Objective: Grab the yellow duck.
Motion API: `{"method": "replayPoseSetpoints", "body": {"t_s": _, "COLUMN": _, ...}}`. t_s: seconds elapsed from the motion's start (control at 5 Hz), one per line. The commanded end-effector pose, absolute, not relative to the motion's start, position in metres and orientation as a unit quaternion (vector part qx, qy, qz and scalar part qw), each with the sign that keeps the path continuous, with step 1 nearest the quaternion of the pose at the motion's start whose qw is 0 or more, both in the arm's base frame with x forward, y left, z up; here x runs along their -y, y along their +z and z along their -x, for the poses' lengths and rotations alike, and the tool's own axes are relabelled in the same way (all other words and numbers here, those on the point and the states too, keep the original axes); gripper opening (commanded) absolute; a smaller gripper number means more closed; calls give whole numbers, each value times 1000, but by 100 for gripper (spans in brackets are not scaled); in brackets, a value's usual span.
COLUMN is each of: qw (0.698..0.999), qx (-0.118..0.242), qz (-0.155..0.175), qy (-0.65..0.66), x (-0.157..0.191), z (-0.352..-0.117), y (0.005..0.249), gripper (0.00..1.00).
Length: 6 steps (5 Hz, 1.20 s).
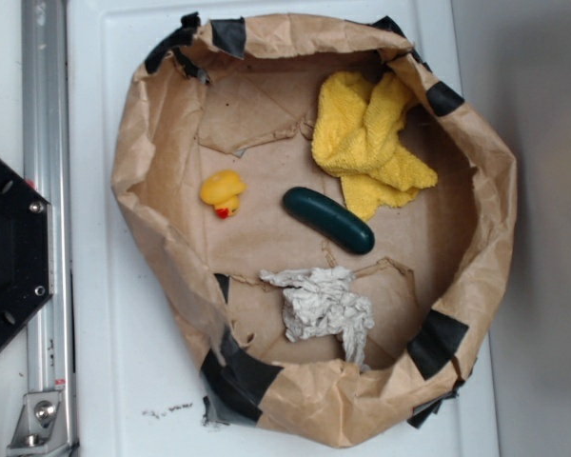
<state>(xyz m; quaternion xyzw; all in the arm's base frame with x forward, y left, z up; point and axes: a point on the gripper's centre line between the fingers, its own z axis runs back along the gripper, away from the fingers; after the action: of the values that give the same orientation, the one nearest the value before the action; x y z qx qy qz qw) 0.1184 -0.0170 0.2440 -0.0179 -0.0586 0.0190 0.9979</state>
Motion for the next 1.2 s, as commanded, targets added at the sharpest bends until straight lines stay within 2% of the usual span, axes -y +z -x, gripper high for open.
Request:
{"method": "replayPoseSetpoints", "body": {"t_s": 0.0, "qw": 998, "qx": 59, "qz": 18, "qy": 19, "x": 17, "z": -118, "y": 244, "gripper": 100}}
{"method": "replayPoseSetpoints", "body": {"t_s": 0.2, "qw": 998, "qx": 58, "qz": 7, "qy": 21, "x": 2, "z": -159, "y": 241, "gripper": 100}}
{"method": "replayPoseSetpoints", "body": {"t_s": 0.4, "qw": 999, "qx": 29, "qz": -21, "qy": 16, "x": -15, "z": -196, "y": 205, "gripper": 100}}
{"method": "replayPoseSetpoints", "body": {"t_s": 0.6, "qw": 999, "qx": -31, "qz": -23, "qy": 3, "x": -27, "z": -220, "y": 153, "gripper": 100}}
{"method": "replayPoseSetpoints", "body": {"t_s": 0.8, "qw": 995, "qx": -77, "qz": -61, "qy": 12, "x": -37, "z": -228, "y": 114, "gripper": 100}}
{"method": "replayPoseSetpoints", "body": {"t_s": 1.0, "qw": 995, "qx": -74, "qz": -67, "qy": -26, "x": -28, "z": -232, "y": 91, "gripper": 100}}
